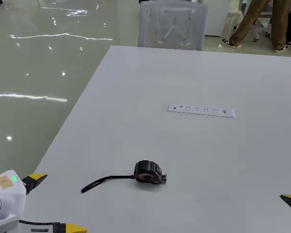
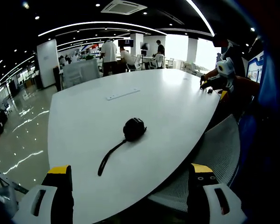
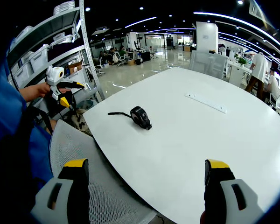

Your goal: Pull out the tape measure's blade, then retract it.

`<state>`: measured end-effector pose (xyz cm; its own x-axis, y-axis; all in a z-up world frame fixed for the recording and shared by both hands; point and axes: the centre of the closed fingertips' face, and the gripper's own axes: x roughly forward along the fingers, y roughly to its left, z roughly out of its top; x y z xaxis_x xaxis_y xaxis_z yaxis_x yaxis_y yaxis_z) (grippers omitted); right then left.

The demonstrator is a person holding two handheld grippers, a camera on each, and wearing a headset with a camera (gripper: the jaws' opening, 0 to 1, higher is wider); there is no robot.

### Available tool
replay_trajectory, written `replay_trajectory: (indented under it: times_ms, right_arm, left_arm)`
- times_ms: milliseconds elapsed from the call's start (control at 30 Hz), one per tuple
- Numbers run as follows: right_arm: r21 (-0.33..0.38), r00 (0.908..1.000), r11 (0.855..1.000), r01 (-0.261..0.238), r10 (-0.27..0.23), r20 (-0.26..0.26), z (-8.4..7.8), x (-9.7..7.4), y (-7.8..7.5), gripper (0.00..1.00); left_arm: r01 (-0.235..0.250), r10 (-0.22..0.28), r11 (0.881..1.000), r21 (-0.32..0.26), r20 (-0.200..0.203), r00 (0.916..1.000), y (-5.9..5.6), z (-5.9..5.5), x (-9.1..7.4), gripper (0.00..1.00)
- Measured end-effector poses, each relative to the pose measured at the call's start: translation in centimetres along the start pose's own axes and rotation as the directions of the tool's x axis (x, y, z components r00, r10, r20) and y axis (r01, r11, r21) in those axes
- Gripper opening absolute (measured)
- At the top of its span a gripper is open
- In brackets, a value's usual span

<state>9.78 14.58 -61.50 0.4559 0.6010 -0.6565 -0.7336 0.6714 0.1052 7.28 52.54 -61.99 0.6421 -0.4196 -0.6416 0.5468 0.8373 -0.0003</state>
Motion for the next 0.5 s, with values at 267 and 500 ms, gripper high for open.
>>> replay_trajectory:
  times_ms: [267,500]
  right_arm:
    - [0.008,1.0000,1.000,0.006,-0.006,0.002,-0.18,-0.21,0.01,1.00]
    - [0.013,1.0000,1.000,0.000,0.000,-0.009,-0.63,-0.20,0.21,1.00]
  left_arm:
    - [-0.012,0.012,1.000,-0.003,-0.013,0.9998,0.31,-0.57,-0.50,1.00]
    - [-0.019,0.019,1.000,-0.007,-0.017,0.9997,0.54,-0.88,-0.45,1.00]
